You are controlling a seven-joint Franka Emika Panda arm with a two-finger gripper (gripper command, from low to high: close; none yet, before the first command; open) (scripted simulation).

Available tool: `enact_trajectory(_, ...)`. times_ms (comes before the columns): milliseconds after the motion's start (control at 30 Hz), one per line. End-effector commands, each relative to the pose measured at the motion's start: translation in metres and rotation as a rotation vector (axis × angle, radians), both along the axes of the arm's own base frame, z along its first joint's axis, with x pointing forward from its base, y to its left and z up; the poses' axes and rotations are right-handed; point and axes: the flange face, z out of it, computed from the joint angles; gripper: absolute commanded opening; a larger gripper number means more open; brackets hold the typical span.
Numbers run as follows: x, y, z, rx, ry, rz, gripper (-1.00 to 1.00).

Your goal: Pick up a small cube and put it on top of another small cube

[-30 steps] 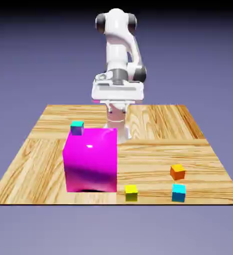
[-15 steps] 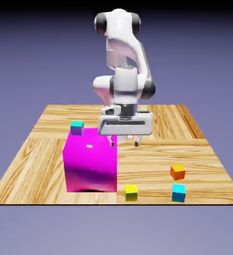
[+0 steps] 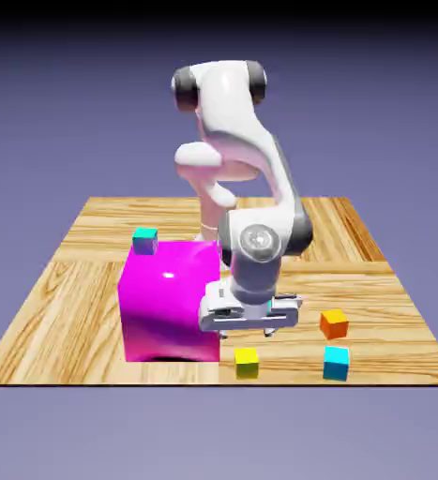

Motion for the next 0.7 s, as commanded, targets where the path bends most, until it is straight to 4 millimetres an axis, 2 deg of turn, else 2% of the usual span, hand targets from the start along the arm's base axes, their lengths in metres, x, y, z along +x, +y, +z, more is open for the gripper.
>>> enact_trajectory(0,0.002,0.001,-0.011,-0.001,0.039,-0.001,0.00)
enact_trajectory(67,0.003,0.004,-0.031,-0.003,0.112,-0.003,0.00)
enact_trajectory(100,0.003,0.004,-0.031,-0.003,0.112,-0.003,0.00)
enact_trajectory(200,-0.019,0.002,-0.084,-0.004,0.112,-0.003,0.00)
enact_trajectory(233,-0.023,0.001,-0.093,-0.003,0.112,-0.003,0.00)
enact_trajectory(267,-0.023,0.001,-0.093,-0.003,0.112,-0.003,-1.00)
enact_trajectory(300,-0.023,0.001,-0.093,-0.003,0.112,-0.003,-1.00)
enact_trajectory(400,0.000,0.003,-0.040,-0.004,0.112,-0.003,-1.00)
enact_trajectory(433,0.010,-0.012,-0.024,0.012,0.088,-0.021,-1.00)
enact_trajectory(533,0.015,-0.085,0.026,0.007,0.033,-0.100,-1.00)
enact_trajectory(633,0.005,-0.154,0.078,0.004,-0.018,-0.181,-1.00)
enact_trajectory(667,-0.003,-0.170,0.093,-0.002,-0.022,-0.204,-1.00)
